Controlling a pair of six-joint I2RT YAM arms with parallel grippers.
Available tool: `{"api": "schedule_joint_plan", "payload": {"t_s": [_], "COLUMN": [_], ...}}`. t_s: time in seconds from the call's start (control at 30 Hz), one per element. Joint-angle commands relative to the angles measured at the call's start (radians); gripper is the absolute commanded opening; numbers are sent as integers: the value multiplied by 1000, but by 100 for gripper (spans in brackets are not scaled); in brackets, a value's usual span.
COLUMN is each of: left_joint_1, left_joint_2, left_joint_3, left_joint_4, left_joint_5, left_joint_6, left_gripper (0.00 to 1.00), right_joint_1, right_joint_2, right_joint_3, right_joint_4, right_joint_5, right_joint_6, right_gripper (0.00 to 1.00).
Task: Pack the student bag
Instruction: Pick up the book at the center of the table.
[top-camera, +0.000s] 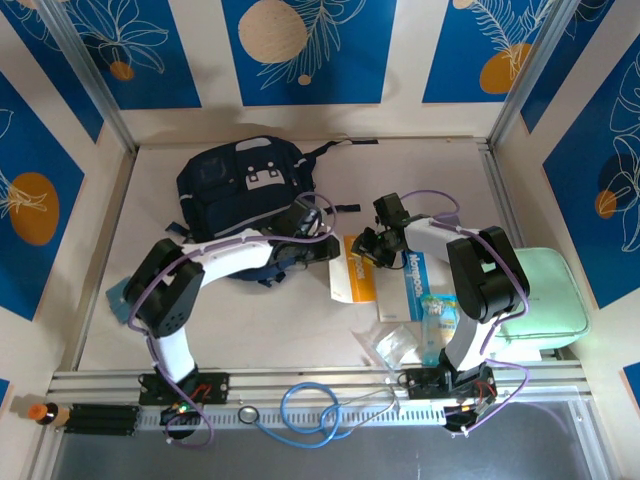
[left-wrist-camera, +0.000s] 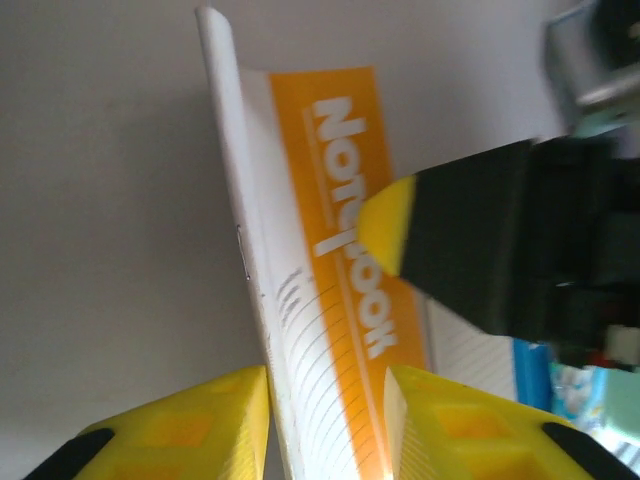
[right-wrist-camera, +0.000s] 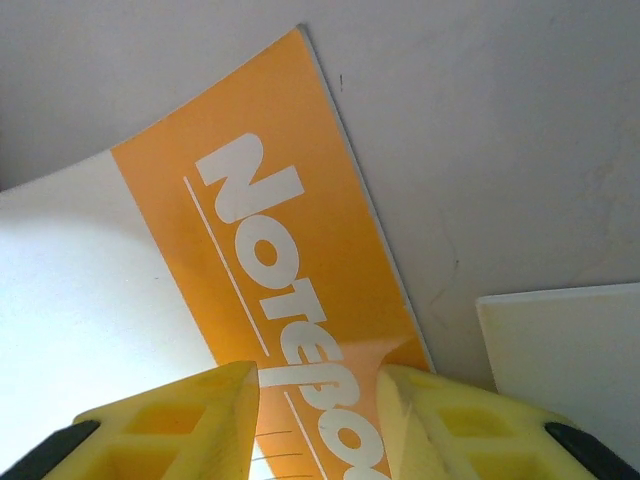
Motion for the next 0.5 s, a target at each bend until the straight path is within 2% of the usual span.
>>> {"api": "schedule_joint_plan", "payload": {"t_s": [0.0,0.17,0.3,0.47], "left_joint_1": [-7,-7,9,24], "left_joint_2": [1,55,86,89], "left_joint_3": [-2,43,80,57], "left_joint_4": [64,15,-87,-47], "left_joint_5": [47,42,10,42], "left_joint_6": [4,-16,-27,-59], "left_gripper": [34,31,26,19], "right_joint_1": [11,11,12,9], "right_joint_2": [34,35,35,37], "right_joint_3": [-28,-24,-24,-27], "right_joint_4": [-35,-36,-43,-46], "right_joint_5": [24,19,27,36], "right_joint_6": [17,18,22,25], "right_gripper": [39,38,38,37]}}
